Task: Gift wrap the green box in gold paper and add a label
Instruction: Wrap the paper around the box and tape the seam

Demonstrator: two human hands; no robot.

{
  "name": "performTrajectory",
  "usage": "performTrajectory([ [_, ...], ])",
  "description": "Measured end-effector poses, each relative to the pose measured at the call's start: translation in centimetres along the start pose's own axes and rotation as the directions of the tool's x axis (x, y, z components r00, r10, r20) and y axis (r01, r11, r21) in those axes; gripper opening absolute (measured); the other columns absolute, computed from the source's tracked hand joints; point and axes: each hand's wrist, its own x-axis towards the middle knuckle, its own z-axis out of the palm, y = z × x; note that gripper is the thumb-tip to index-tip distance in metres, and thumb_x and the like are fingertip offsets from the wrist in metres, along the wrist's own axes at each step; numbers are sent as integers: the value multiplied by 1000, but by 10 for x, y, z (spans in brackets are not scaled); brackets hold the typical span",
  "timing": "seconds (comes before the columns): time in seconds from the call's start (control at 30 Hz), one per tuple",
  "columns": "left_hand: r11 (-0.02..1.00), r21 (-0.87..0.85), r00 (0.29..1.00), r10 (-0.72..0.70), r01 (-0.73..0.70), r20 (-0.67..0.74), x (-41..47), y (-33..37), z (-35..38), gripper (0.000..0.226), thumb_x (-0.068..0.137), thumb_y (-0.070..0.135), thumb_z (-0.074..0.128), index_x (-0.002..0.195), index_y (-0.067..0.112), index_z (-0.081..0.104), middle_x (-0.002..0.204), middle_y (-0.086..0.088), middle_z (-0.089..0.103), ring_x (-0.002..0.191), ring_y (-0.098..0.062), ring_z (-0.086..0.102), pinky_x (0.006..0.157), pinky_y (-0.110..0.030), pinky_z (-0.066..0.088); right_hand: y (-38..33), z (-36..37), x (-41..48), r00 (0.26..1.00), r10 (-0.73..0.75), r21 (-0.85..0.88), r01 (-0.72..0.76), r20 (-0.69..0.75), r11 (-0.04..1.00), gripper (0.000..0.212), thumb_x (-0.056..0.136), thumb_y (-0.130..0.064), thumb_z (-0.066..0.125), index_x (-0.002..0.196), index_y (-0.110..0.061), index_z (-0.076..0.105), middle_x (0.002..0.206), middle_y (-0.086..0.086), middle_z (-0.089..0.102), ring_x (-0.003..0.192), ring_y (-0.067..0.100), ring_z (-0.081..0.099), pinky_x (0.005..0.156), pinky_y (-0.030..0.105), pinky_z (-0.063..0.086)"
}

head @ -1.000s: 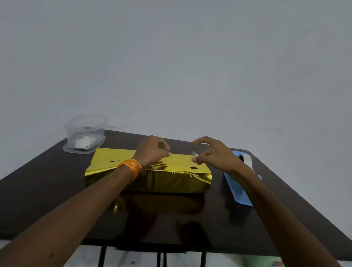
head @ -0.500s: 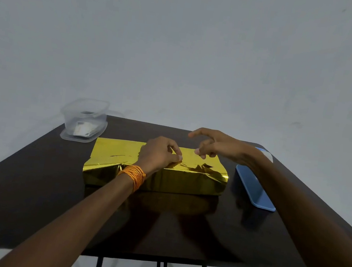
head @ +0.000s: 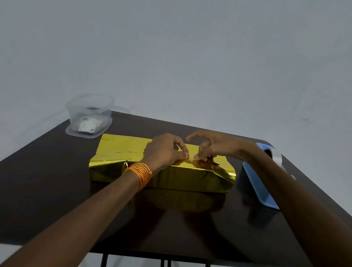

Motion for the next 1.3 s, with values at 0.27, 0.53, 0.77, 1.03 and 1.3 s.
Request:
performTrajectory([
  [0.27,1000,8,1000,-24,23,15,0,2,-1,11,82,40,75,87,30,76,93,9,66,95,-13,61,82,-41,55,-2,-5,9,990,141,-121,-142,-16,982,75,85,-31,77,148,-24,36,94,2,68,109,28,61,102,48,46],
  [0.53,995,74,998,-61,61,-2,0,2,4,24,76,60,67,75,36,66,100,8,70,101,-20,61,88,-48,53,24,-7,-15,978,178,-101,-188,-107,977,63,91,-34,69,147,-24,40,115,17,64,93,22,60,64,27,46],
  [0.77,986,135,995,-97,95,14,1,8,4,33,66,67,74,72,37,61,105,5,69,106,-22,60,89,-48,52,24,22,-23,902,122,59,-107,-414,992,60,90,-43,67,141,-19,44,111,1,58,89,11,58,75,28,44],
  [1.03,987,139,996,-82,76,35,-1,7,1,32,69,66,72,79,37,63,106,4,68,107,-21,59,90,-48,52,47,62,-17,780,142,148,-64,-610,987,56,89,-53,64,137,-29,48,141,-6,51,114,19,55,85,30,40],
  [1.3,990,130,997,-65,60,32,1,2,4,27,82,61,63,88,34,66,107,1,70,106,-24,61,92,-48,51,40,56,-35,668,174,174,-67,-723,982,47,88,-47,68,126,-24,57,92,-12,54,90,12,56,77,30,45],
])
